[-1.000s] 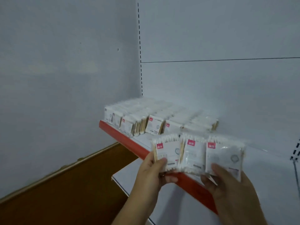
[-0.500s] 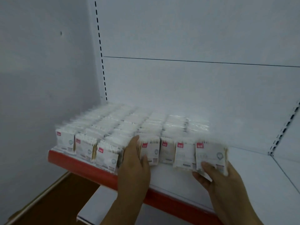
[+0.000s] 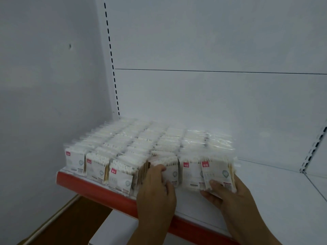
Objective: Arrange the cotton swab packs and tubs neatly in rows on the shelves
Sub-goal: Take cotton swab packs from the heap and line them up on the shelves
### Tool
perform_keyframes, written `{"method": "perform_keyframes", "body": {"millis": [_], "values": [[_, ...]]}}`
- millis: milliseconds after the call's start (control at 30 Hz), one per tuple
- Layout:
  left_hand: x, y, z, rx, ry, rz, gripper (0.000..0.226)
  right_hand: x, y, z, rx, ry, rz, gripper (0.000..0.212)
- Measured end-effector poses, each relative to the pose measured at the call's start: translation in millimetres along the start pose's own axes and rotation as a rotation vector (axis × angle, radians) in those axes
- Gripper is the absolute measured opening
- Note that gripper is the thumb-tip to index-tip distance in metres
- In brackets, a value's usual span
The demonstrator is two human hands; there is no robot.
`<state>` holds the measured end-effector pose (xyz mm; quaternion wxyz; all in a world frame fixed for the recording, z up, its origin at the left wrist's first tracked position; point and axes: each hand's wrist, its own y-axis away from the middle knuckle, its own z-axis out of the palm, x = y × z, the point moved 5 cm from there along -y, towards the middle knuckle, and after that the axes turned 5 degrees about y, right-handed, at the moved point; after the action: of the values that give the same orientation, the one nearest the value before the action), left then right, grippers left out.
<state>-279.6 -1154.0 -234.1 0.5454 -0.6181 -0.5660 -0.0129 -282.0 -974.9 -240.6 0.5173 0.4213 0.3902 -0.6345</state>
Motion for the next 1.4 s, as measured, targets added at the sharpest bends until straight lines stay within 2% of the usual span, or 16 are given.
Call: {"method": "perform_keyframes", "body": {"millis": [100, 167, 367, 467, 567, 667, 767, 833, 867, 933, 1100, 1167, 1200, 1267, 1300, 1400], "values": [[2.9, -1.5, 8.9, -0.159, -0.076, -0.041, 0.031, -0.3, -0.9, -2.6, -0.025, -0.005, -0.026, 0.034], [0.9, -5.4, 11.4, -0.203, -0.102, -0.076, 0.04, -0.7, -1.5, -2.8, -0.034, -0.012, -0.033, 0.043], [-1.1, -13.7, 10.1, -0.246, -0.053, -0.086, 0.041, 1.9, -0.9, -1.7, -0.056, 0.018, 0.005, 0.033], [13.0, -16.7, 16.4, -0.225, -0.037, 0.157, 0.05, 0.8, 0.8, -1.7, -0.054, 0.053, 0.003, 0.033], [25.3, -21.9, 33.1, -0.371, -0.162, 0.382, 0.076, -3.0, 2.3, -1.2, -0.071, 0.104, -0.018, 0.032], [26.2, -25.5, 39.1, -0.491, -0.18, 0.377, 0.078, -4.5, 5.4, -6.5, -0.015, 0.201, -0.048, 0.026], [25.3, -24.5, 40.0, -0.46, -0.231, 0.371, 0.079, -18.8, 11.7, -20.2, 0.153, 0.456, -0.202, 0.012], [23.5, -23.1, 42.5, -0.433, -0.315, 0.395, 0.083, -33.4, 15.0, -31.4, 0.248, 0.437, -0.22, 0.01], [23.4, -23.6, 42.5, -0.424, -0.372, 0.397, 0.086, -42.1, 15.3, -34.9, 0.251, 0.379, -0.213, 0.004], [25.2, -24.7, 39.1, -0.455, -0.451, 0.325, 0.089, -55.0, 14.0, -41.1, 0.215, 0.323, -0.193, 0.01], [25.8, -20.9, 40.7, -0.541, -0.544, 0.226, 0.077, -44.9, 7.5, -46.1, 0.115, 0.632, -0.086, 0.021], [24.5, -21.2, 41.6, -0.55, -0.541, 0.207, 0.077, -36.9, 2.8, -45.9, 0.108, 0.887, -0.067, 0.017], [24.8, -21.7, 40.3, -0.547, -0.553, 0.201, 0.078, -34.5, 0.1, -45.0, 0.091, 1.089, -0.069, 0.019], [25.2, -19.8, 36.2, -0.527, -0.587, 0.201, 0.086, -31.8, -0.3, -44.0, 0.077, 1.476, -0.08, 0.036], [25.5, -17.9, 34.4, -0.522, -0.597, 0.2, 0.091, -31.9, 1.3, -44.7, 0.101, 1.558, -0.097, 0.05], [26.1, -14.9, 32.5, -0.558, -0.567, 0.17, 0.102, -34.3, 2.6, -47.7, 0.164, 1.511, -0.23, 0.102]]}}
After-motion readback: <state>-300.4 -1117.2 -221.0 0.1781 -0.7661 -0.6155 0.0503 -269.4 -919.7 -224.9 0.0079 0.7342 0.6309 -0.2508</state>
